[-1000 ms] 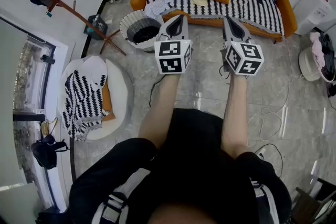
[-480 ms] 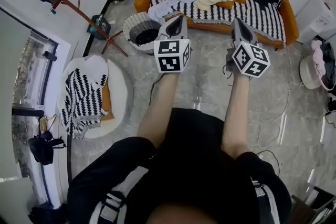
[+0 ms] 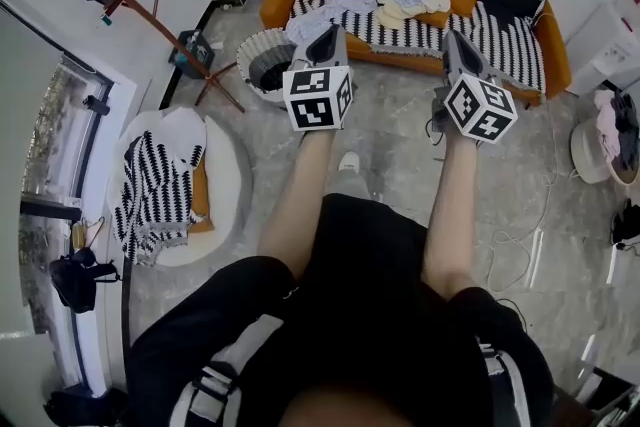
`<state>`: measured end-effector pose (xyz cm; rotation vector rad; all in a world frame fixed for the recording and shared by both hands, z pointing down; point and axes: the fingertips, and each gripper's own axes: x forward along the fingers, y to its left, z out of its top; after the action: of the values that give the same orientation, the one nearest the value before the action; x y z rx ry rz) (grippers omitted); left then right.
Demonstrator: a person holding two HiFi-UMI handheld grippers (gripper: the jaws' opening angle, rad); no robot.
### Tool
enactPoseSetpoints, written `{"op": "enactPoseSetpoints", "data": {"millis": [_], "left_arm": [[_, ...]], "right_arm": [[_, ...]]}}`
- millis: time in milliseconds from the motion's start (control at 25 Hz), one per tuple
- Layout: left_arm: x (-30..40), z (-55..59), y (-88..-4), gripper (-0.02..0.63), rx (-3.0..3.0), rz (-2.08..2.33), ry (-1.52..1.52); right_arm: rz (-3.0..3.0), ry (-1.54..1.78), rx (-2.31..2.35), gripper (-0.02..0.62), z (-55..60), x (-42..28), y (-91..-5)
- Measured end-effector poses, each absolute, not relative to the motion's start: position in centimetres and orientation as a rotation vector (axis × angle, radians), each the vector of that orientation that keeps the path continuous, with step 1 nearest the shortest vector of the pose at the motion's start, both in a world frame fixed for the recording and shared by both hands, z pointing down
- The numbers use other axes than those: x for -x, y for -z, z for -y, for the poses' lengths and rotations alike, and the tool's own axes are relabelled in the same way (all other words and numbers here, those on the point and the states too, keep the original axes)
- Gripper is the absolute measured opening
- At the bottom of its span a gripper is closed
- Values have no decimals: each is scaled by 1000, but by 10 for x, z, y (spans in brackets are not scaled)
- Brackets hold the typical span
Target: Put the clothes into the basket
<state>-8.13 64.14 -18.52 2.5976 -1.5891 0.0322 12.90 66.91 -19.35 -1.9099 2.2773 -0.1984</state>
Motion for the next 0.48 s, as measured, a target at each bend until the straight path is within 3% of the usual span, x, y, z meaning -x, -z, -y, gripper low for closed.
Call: {"op": "enactPoseSetpoints", "data": {"millis": [480], "left_arm": [[46, -552, 166, 9, -2690, 1520, 21]], "right_arm": [[-2189, 163, 1956, 12, -603, -179, 171]]}}
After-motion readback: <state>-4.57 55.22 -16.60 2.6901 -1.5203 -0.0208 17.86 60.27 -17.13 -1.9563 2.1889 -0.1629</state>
